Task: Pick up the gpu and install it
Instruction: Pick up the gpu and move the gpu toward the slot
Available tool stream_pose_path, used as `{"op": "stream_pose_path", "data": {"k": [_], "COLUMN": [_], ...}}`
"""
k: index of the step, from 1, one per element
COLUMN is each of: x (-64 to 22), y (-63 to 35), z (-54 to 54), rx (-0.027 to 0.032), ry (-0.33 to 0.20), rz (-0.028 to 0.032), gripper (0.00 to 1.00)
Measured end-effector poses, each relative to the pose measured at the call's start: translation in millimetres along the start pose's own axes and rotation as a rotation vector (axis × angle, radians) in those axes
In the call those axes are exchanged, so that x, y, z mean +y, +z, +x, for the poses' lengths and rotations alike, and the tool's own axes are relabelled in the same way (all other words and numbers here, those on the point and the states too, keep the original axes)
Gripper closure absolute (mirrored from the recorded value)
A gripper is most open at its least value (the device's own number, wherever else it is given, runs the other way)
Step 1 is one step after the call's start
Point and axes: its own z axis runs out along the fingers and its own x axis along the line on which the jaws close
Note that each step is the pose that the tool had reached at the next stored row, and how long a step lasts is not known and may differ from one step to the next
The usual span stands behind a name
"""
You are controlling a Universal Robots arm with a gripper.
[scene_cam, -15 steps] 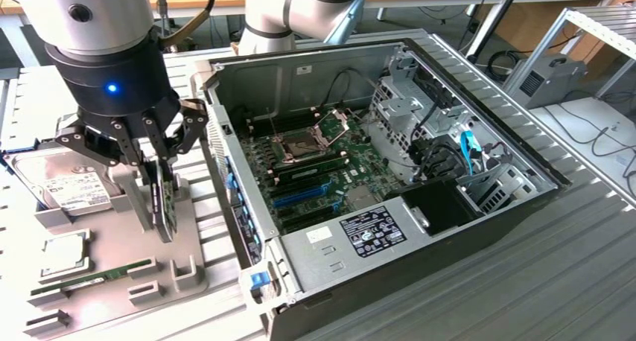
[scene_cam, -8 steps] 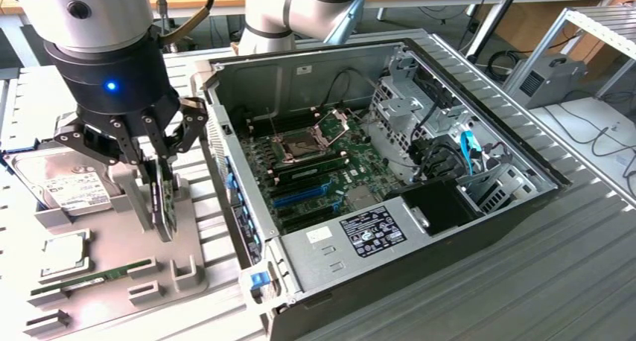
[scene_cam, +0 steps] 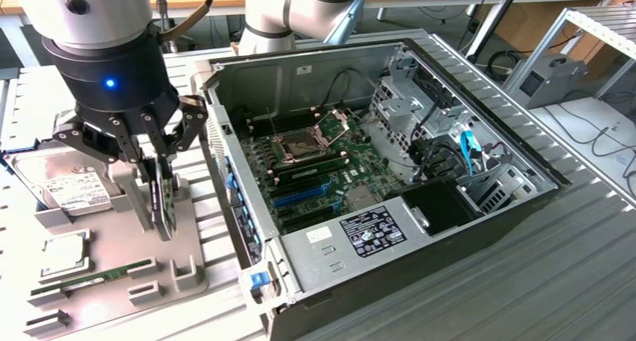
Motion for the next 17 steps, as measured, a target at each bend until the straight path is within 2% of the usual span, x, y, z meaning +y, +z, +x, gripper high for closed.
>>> {"op": "stream_pose_path", "data": {"k": [17], "x": [0.0], "y": [-4.1], "z": [-0.1], "rx": [-0.0001], "ry": [0.000], "rz": [-0.0001], "gripper": [0.74]}}
